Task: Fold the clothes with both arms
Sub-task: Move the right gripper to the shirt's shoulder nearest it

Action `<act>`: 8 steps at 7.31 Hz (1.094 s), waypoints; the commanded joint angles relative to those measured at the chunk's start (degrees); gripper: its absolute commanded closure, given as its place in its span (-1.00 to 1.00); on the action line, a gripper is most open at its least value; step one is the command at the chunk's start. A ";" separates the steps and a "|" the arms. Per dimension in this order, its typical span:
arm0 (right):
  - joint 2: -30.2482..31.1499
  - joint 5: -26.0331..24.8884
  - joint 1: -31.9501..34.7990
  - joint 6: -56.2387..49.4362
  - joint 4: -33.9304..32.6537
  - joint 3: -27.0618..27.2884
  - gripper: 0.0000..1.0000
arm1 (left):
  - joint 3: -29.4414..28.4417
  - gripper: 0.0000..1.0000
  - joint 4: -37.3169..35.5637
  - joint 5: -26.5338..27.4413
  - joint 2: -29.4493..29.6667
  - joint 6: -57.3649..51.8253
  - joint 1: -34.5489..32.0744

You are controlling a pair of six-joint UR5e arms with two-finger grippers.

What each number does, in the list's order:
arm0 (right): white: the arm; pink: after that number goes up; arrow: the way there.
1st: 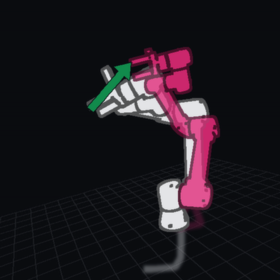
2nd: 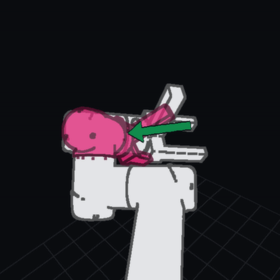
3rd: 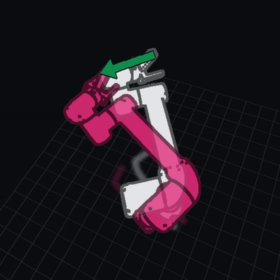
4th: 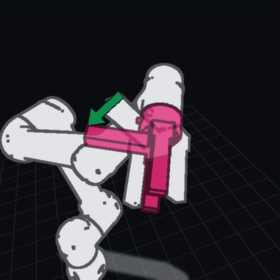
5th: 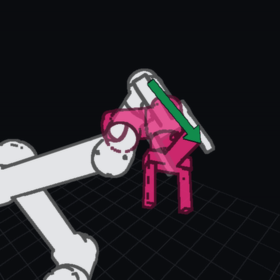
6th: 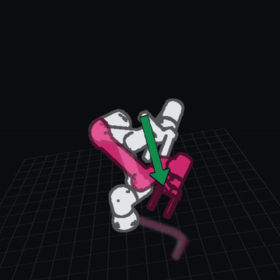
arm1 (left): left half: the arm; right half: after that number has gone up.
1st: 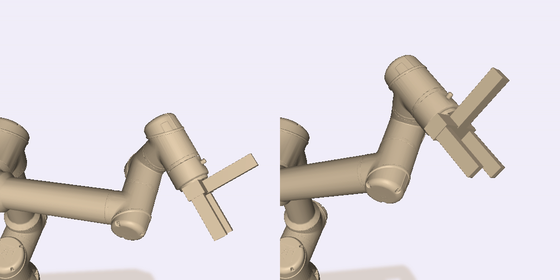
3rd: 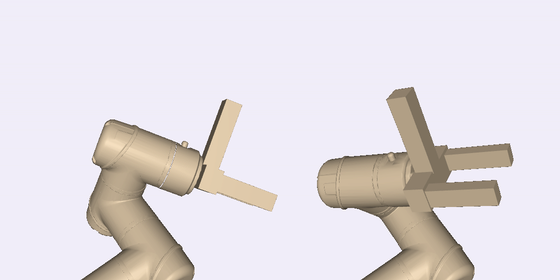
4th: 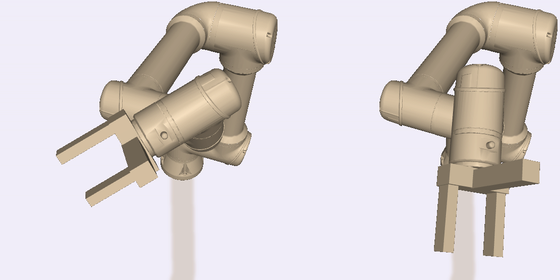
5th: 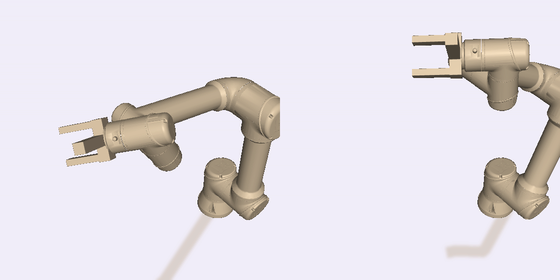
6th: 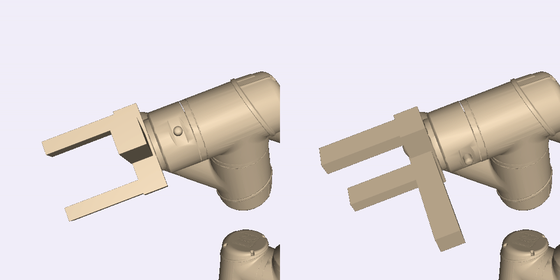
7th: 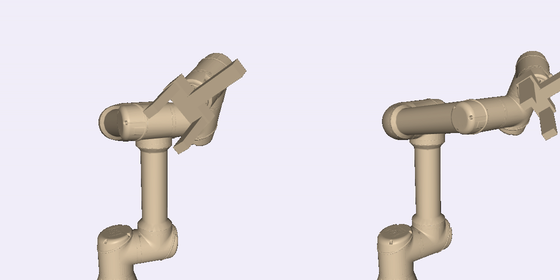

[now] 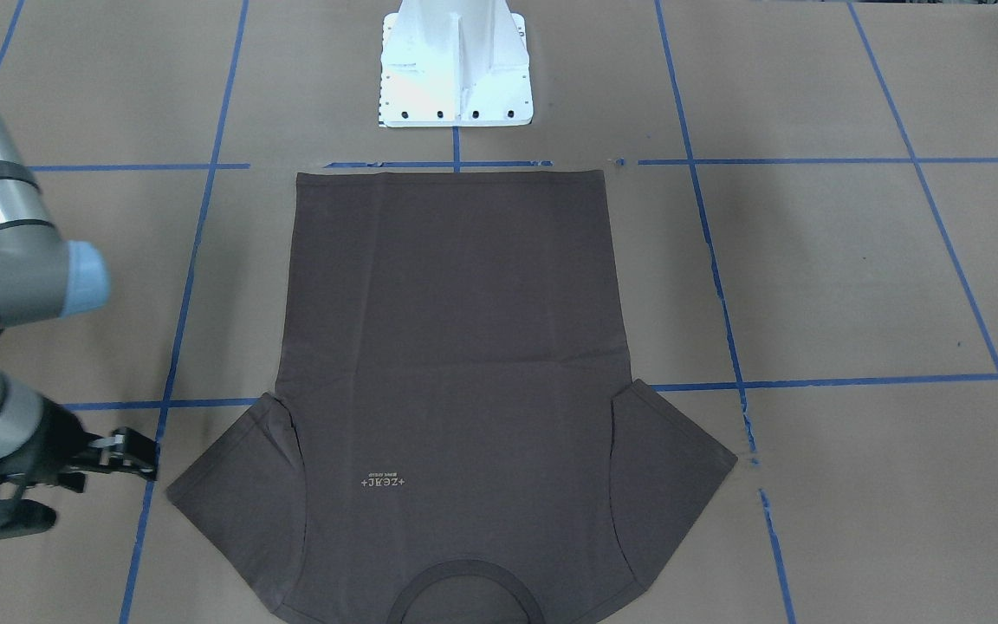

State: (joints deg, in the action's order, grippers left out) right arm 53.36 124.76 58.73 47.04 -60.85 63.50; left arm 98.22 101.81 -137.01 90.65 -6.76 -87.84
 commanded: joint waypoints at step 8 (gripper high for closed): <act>-4.15 -7.25 -3.72 18.70 3.81 -8.66 -0.43 | 0.04 -1.00 0.06 -0.10 0.05 -0.01 0.12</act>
State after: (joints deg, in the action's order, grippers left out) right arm 48.80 117.52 55.12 65.71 -56.94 54.78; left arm 98.19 101.89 -137.11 90.69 -6.77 -87.78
